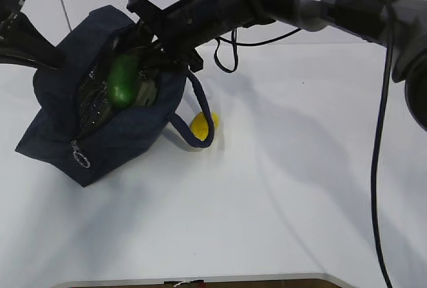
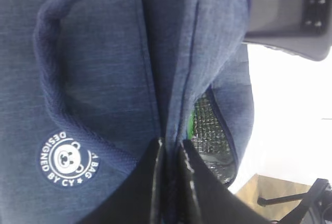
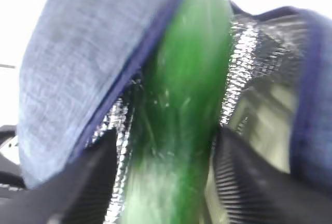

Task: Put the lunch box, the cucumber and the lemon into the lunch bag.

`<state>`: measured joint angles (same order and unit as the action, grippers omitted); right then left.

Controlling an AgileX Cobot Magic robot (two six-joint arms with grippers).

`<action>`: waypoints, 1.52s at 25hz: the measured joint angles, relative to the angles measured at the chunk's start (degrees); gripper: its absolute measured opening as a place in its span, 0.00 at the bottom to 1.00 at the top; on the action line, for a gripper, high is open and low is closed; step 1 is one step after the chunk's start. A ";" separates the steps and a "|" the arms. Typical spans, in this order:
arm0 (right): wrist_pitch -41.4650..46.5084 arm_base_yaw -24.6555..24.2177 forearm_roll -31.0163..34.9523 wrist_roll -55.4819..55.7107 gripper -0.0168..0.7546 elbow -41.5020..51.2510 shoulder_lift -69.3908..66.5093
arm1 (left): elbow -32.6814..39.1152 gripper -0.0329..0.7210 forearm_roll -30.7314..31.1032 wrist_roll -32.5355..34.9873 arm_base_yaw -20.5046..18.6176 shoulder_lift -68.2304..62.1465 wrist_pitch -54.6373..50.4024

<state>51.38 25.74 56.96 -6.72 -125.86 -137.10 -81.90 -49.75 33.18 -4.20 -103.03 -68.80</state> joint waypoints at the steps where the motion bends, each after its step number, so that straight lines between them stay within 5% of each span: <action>1: -0.88 0.27 0.05 -0.68 0.49 0.00 0.00 | 0.00 0.05 0.00 0.00 0.00 0.00 0.00; 7: -2.67 0.97 0.52 -3.11 0.66 0.00 0.00 | 0.00 0.05 0.35 0.00 0.00 0.00 0.00; 22: 9.68 0.57 -0.56 -14.60 0.68 0.00 0.00 | 0.00 0.05 2.86 0.00 -0.05 0.00 0.00; 33: 17.33 0.57 -11.36 -15.86 0.68 0.00 5.70 | 0.00 0.05 10.00 -2.68 -0.14 0.00 1.44; 38: 18.77 0.57 -21.32 -11.06 0.68 -0.31 7.95 | 0.00 0.05 12.15 -4.00 -0.27 0.00 1.90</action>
<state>70.15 26.31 35.65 -17.78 -126.17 -129.15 -81.90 -37.60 29.18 -4.47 -103.03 -66.90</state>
